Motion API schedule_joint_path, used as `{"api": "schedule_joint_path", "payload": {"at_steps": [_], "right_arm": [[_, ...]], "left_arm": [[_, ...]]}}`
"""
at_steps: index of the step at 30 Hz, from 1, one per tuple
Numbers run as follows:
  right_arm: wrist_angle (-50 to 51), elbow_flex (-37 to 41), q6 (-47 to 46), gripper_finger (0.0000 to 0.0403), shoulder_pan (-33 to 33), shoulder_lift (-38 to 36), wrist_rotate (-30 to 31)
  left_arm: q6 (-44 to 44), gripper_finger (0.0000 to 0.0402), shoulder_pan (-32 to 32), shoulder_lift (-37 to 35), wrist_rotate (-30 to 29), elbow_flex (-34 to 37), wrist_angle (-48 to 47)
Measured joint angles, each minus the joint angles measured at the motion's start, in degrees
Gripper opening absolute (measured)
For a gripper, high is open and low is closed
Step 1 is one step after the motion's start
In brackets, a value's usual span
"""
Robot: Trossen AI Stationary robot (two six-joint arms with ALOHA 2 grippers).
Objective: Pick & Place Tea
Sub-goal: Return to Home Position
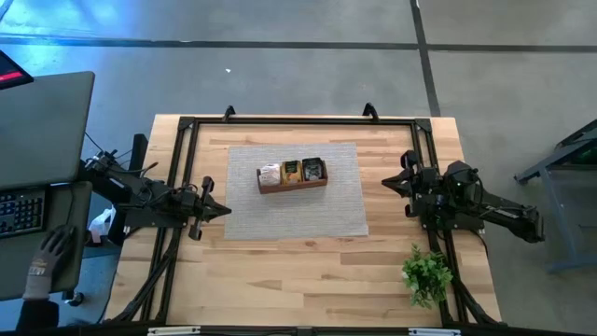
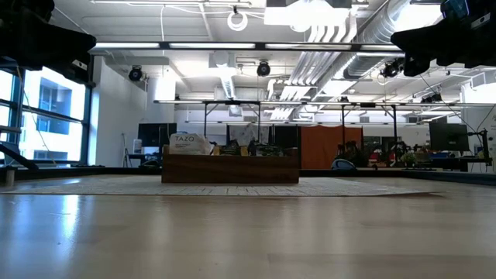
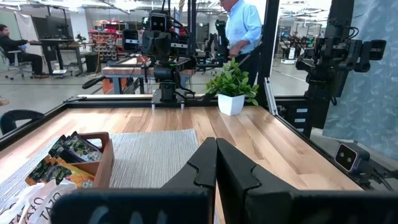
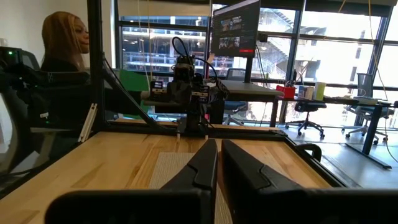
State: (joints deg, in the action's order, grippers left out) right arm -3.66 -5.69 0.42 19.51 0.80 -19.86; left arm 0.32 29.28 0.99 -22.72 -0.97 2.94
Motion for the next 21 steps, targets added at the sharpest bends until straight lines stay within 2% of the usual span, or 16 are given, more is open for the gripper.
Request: {"api": "schedule_joint_path", "payload": {"at_steps": [21], "right_arm": [[0.0,0.0,0.0,0.0019,0.0,0.0,0.0]], "left_arm": [[0.0,0.0001,0.0,0.0,0.0,0.0,0.0]]}}
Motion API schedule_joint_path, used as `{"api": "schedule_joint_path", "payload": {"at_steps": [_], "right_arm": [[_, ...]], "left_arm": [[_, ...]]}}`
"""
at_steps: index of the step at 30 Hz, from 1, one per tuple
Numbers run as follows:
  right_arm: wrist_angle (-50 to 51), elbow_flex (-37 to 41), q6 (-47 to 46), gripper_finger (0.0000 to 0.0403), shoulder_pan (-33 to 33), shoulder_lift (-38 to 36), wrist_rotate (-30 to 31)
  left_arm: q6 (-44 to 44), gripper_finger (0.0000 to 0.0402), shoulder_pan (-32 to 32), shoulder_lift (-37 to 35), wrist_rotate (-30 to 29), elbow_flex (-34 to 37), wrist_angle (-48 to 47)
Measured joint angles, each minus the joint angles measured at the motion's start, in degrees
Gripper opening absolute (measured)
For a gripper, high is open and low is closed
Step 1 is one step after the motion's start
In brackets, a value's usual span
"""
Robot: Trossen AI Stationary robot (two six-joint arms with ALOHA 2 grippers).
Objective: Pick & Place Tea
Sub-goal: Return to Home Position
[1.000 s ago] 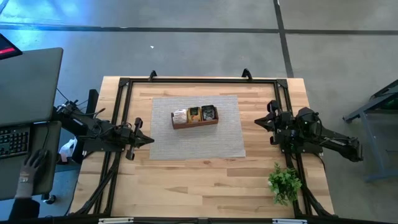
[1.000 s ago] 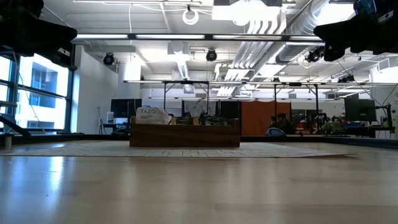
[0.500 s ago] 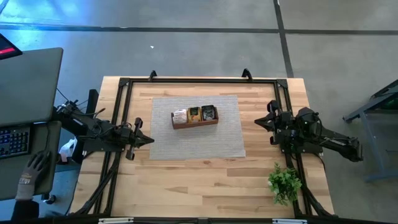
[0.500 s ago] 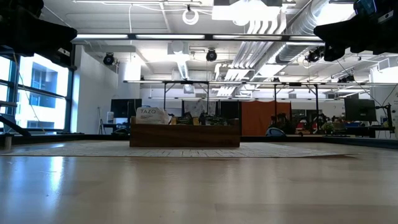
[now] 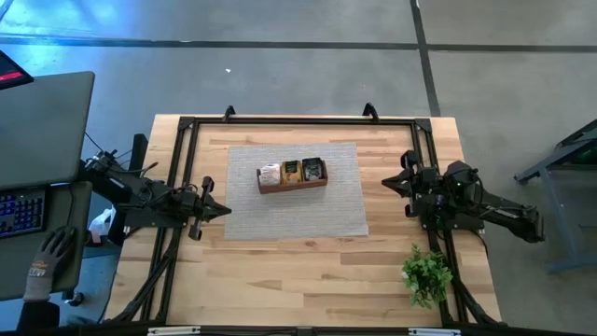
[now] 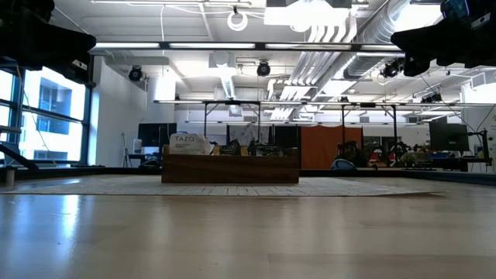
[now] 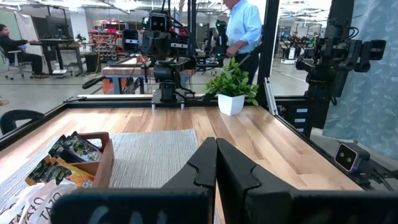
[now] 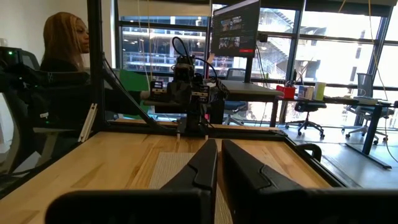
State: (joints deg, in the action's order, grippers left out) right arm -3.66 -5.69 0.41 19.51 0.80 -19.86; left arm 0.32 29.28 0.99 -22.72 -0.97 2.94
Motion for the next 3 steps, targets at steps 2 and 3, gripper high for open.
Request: {"api": "schedule_joint_path", "payload": {"at_steps": [2,3], "right_arm": [[0.0,0.0,0.0,0.0021,0.0,0.0,0.0],[0.0,0.0,0.0,0.0021,0.0,0.0,0.0]], "left_arm": [[0.0,0.0001,0.0,0.0,0.0,0.0,0.0],[0.0,0.0001,0.0,0.0,0.0,0.0,0.0]]}}
